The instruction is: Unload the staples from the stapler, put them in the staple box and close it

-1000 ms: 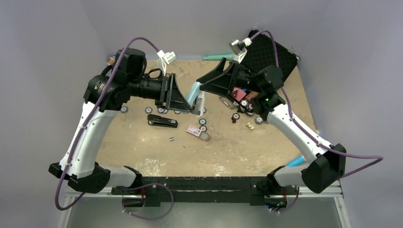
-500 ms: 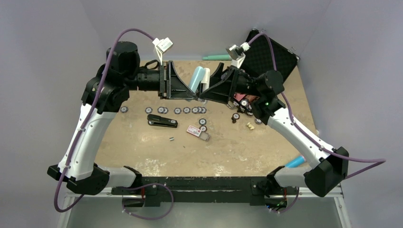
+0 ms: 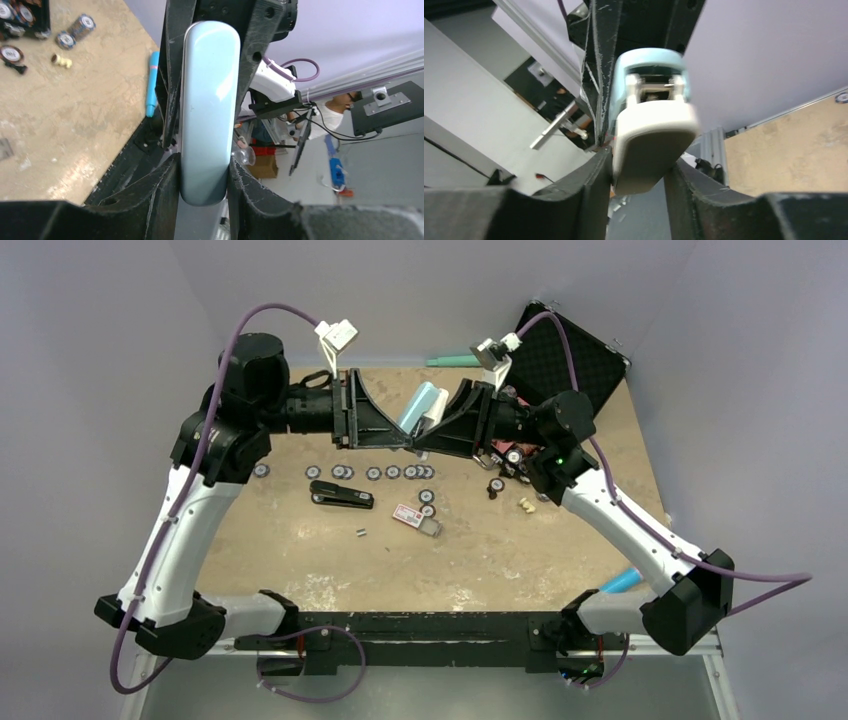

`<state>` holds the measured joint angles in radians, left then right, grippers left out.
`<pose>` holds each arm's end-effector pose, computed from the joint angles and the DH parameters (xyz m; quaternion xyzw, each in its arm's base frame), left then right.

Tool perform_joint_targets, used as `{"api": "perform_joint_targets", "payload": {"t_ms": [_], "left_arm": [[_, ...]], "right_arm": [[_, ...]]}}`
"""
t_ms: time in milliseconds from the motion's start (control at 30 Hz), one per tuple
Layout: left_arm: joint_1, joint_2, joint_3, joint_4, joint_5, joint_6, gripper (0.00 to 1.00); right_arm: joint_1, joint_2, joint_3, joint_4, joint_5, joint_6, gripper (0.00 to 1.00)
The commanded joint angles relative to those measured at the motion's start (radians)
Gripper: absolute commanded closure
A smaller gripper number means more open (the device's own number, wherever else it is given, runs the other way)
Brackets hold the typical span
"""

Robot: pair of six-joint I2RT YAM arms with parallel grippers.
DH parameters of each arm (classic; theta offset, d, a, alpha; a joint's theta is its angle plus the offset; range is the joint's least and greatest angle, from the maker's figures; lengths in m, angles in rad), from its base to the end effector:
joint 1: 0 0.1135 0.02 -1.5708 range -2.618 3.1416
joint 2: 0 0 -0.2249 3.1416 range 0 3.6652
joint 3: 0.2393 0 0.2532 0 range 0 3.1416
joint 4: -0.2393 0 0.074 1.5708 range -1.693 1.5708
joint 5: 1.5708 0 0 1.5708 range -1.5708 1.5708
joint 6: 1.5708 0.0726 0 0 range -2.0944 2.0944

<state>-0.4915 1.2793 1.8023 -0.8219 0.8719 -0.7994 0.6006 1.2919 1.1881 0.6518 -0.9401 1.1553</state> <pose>0.1976 -0.1688 0.4682 0.1360 0.7591 -0.5953 0.2257 0.2215 0.2228 0.4248 -0.2604 0.5278 0.7398 0.3260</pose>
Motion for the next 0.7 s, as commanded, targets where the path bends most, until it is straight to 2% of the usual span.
{"api": "perform_joint_targets", "payload": {"t_ms": [0, 267, 333, 367, 400, 467, 533, 567, 667], "left_arm": [[0.004, -0.044, -0.004, 0.070, 0.000, -0.022, 1.00], [0.005, -0.068, -0.044, 0.066, -0.011, -0.018, 1.00], [0.005, -0.076, -0.055, 0.053, -0.021, -0.007, 0.99], [0.004, -0.080, -0.061, 0.038, -0.029, 0.001, 0.93], [0.004, -0.084, -0.067, 0.016, -0.041, 0.015, 0.81], [0.005, -0.098, -0.086, -0.028, -0.073, 0.046, 0.55], [0.004, -0.124, -0.115, -0.064, -0.113, 0.078, 0.24], [0.005, -0.137, -0.129, -0.081, -0.131, 0.091, 0.20], [0.004, -0.172, -0.172, -0.154, -0.211, 0.135, 0.18]], "right_arm": [[0.002, -0.027, -0.008, 0.036, -0.003, -0.013, 0.65], [0.007, -0.025, -0.014, 0.036, -0.009, -0.009, 1.00], [0.009, -0.027, -0.016, 0.028, -0.007, -0.012, 1.00], [0.009, -0.030, -0.020, 0.022, -0.005, -0.014, 1.00], [0.009, -0.034, -0.025, 0.013, -0.003, -0.015, 1.00], [0.008, -0.045, -0.035, -0.006, 0.000, -0.019, 1.00], [0.008, -0.055, -0.034, -0.062, 0.003, -0.043, 1.00], [0.008, -0.060, -0.027, -0.118, 0.012, -0.066, 1.00], [0.008, -0.049, 0.039, -0.417, 0.074, -0.191, 1.00]]}}
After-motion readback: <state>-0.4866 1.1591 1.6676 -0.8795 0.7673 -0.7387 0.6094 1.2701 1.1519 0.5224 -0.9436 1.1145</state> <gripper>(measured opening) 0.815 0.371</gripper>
